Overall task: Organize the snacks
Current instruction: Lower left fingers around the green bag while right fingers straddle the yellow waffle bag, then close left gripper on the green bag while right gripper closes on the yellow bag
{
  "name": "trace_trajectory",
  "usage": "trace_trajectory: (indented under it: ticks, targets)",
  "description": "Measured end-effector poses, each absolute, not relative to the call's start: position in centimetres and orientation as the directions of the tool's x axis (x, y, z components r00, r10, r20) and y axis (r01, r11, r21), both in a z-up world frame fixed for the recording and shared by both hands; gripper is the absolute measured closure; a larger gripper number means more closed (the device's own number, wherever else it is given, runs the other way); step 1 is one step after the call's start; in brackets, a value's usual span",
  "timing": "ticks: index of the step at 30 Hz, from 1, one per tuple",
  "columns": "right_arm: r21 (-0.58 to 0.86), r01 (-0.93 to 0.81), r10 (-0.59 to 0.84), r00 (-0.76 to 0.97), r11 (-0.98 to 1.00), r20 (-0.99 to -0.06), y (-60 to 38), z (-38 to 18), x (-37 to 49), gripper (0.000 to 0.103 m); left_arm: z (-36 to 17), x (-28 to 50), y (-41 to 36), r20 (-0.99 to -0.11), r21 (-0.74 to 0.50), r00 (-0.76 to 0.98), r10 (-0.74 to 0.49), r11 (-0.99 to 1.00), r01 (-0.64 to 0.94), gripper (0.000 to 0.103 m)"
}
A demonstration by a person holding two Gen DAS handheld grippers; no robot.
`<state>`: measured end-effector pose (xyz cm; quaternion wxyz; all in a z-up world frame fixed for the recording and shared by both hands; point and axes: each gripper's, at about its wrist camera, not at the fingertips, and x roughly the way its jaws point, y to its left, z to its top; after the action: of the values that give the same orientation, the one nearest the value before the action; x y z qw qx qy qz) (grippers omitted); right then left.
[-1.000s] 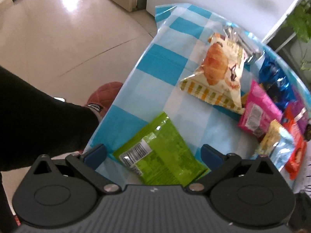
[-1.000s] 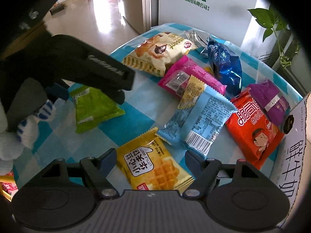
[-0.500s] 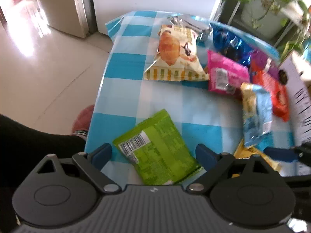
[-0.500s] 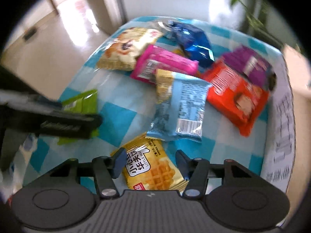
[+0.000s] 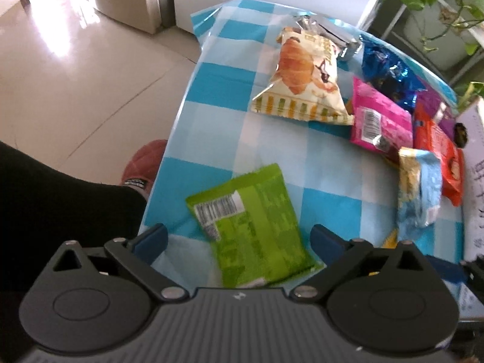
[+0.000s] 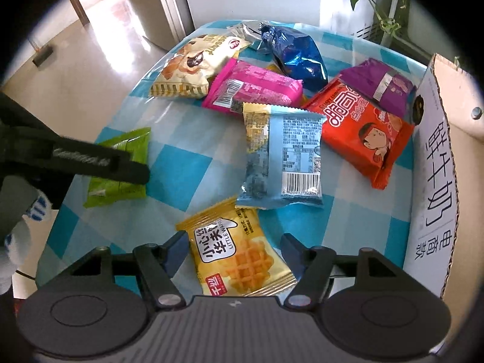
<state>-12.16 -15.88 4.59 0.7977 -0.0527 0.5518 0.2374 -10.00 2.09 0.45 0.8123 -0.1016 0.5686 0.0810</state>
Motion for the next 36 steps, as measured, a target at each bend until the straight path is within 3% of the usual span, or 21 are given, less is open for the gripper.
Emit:
trace_trajectory:
  ticks: [7, 12, 14, 18, 36]
  targets:
    - [0.127, -0.473, 0.295, 0.3, 0.872, -0.907, -15.0, 4.4, -12.9, 0.031, 0.2, -10.1, 0.2, -0.928, -0.003, 0.366, 0.075, 0.978, -0.21, 0.002]
    - [0.131, -0.47, 0.304, 0.313, 0.873, -0.9, -15.1, 4.7, -13.2, 0.043, 0.8, -11.0, 0.1, -0.907, -0.01, 0.416, 0.059, 0.987, -0.162, 0.019]
    - [0.136, -0.457, 0.306, 0.32, 0.879, -0.897, -15.3, 4.9, -13.4, 0.045, 1.1, -11.1, 0.2, -0.898, -0.022, 0.438, 0.042, 0.99, -0.14, 0.03]
    - [0.149, -0.428, 0.314, 0.347, 0.892, -0.883, -15.7, 5.6, -13.6, 0.047, 1.6, -11.4, 0.6, -0.89, -0.061, 0.457, -0.011, 0.994, -0.096, 0.044]
    - [0.264, -0.34, 0.402, 0.444, 0.902, -0.801, -17.4, 9.2, -14.8, 0.047, 3.0, -12.9, 2.3, -0.868, -0.177, 0.483, -0.116, 0.981, -0.082, 0.051]
